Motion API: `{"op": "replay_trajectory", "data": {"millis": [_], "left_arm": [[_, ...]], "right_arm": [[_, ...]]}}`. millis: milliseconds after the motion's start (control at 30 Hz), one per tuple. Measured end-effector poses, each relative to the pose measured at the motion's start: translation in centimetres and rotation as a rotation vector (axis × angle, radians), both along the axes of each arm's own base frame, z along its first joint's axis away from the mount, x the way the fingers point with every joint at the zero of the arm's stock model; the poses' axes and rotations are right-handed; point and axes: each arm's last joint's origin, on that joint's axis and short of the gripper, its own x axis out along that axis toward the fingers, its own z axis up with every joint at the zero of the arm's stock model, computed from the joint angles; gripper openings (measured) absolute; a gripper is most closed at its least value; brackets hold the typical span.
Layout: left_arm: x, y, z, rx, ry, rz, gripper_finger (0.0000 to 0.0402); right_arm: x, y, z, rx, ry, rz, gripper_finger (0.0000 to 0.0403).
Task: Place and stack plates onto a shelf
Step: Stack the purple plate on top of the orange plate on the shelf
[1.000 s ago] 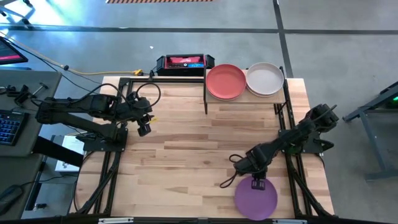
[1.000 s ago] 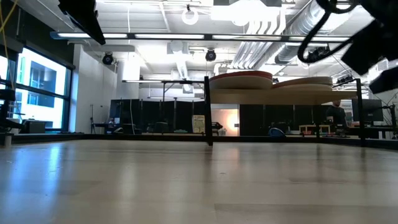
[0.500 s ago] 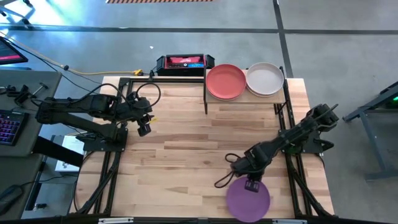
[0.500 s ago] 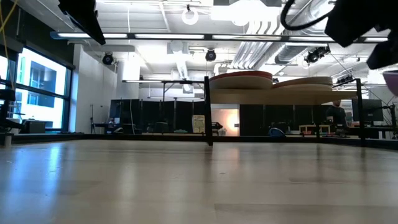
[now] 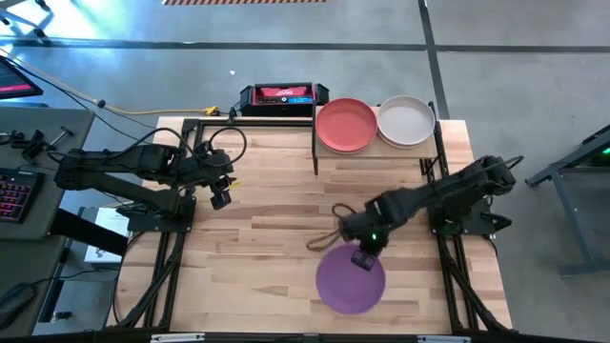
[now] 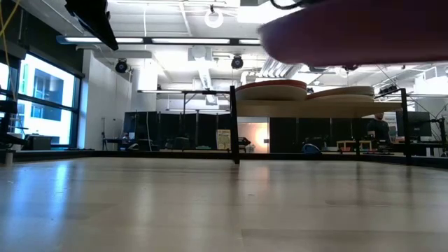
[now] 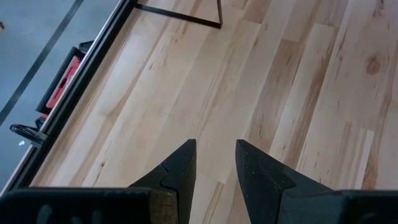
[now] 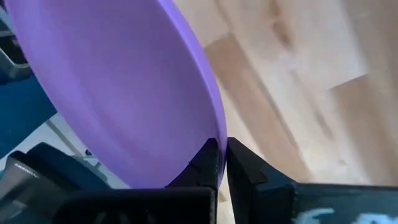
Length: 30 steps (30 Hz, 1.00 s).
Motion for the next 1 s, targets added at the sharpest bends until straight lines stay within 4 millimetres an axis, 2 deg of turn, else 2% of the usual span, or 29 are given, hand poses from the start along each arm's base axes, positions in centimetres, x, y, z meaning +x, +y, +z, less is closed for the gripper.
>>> {"op": "replay_trajectory", "data": {"millis": [133, 300, 533, 767, 1000], "left_arm": [[0.0, 0.0, 0.0, 0.000, 0.000, 0.000, 0.0104], [0.0, 0.0, 0.0, 0.005, 0.003, -0.005, 0.0104], [0.0, 0.0, 0.0, 0.014, 0.002, 0.000, 0.0104], [0.1, 0.1, 0.0, 0.029, -0.004, 0.013, 0.0104], [0.9, 0.2, 0.7, 0.088, -0.108, 0.033, 0.0104]], "right_arm": [[0.5, -2.7, 1.6, -0.025, 0.012, -0.025, 0.0000], [0.9, -7.1, 3.2, -0.051, 0.000, -0.055, 0.0000], [0.8, -14.7, 5.6, -0.078, -0.095, -0.094, 0.0000], [-1.9, -22.7, 8.5, -0.120, -0.183, -0.219, 0.0000], [-5.9, -28.7, 12.5, -0.220, -0.306, -0.430, 0.0000]]}}
